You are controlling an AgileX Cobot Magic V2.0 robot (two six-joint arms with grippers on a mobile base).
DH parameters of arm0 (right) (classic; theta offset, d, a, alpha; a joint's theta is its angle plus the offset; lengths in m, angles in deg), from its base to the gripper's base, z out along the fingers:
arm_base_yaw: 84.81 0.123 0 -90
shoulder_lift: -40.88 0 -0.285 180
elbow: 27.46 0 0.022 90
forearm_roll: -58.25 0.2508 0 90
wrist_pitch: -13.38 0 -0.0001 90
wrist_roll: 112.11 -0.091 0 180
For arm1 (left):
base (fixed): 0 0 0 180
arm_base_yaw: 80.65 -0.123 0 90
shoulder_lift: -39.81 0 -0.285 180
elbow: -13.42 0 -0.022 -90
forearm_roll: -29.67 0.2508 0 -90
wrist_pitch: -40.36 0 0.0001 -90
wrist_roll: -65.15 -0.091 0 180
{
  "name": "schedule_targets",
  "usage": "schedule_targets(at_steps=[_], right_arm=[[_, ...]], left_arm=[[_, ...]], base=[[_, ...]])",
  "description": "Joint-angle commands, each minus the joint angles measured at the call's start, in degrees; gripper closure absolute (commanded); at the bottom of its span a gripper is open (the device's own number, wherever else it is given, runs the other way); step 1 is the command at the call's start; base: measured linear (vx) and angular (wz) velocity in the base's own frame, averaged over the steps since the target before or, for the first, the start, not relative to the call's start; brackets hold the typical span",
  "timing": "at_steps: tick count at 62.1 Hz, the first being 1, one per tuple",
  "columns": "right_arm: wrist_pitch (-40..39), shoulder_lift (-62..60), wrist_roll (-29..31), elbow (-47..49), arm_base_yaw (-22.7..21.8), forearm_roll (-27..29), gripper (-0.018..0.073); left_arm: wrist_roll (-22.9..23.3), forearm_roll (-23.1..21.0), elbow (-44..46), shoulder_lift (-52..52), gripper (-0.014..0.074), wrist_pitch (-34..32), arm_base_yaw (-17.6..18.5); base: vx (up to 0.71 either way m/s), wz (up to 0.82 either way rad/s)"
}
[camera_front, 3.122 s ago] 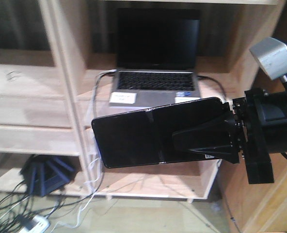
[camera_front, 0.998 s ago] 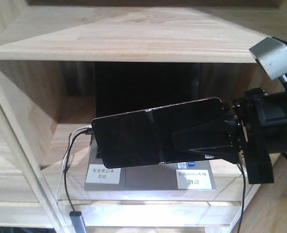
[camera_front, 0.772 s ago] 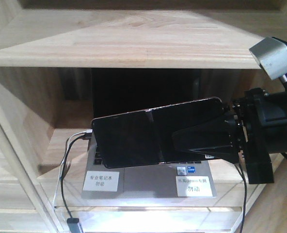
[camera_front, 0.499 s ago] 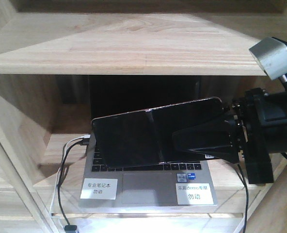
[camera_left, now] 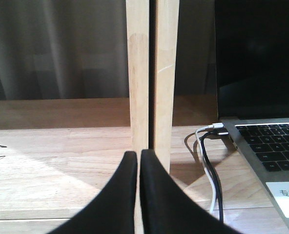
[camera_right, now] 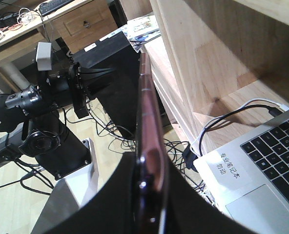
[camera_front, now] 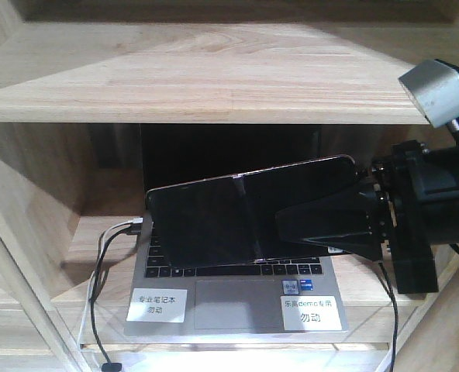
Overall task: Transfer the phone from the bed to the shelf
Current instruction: 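Drive up to the shelf holding the phone above the laptop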
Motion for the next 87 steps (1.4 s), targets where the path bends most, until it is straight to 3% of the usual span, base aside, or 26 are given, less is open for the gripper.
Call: schedule_targets(at_steps=[1, 74, 87], right_arm=[[4.0, -1.2, 0.1, 1.5, -0.2, 5.3, 0.0564], [3.2, -1.2, 0.1, 1.7, -0.2, 5.5, 0.0564], [3.2, -1.2, 0.1, 4.1, -0.2, 8.9, 0.0564]], left_arm=[[0.2, -0.5, -0.1, -0.3, 0.0596, -4.2, 0.2], [0.2, -0.5, -0.1, -0.3, 0.0596, -4.2, 0.2], [0.2, -0.5, -0.1, -0.3, 0.0596, -4.2, 0.2]], base=[[0.0, 0.0], [0.0, 0.0], [0.0, 0.0]])
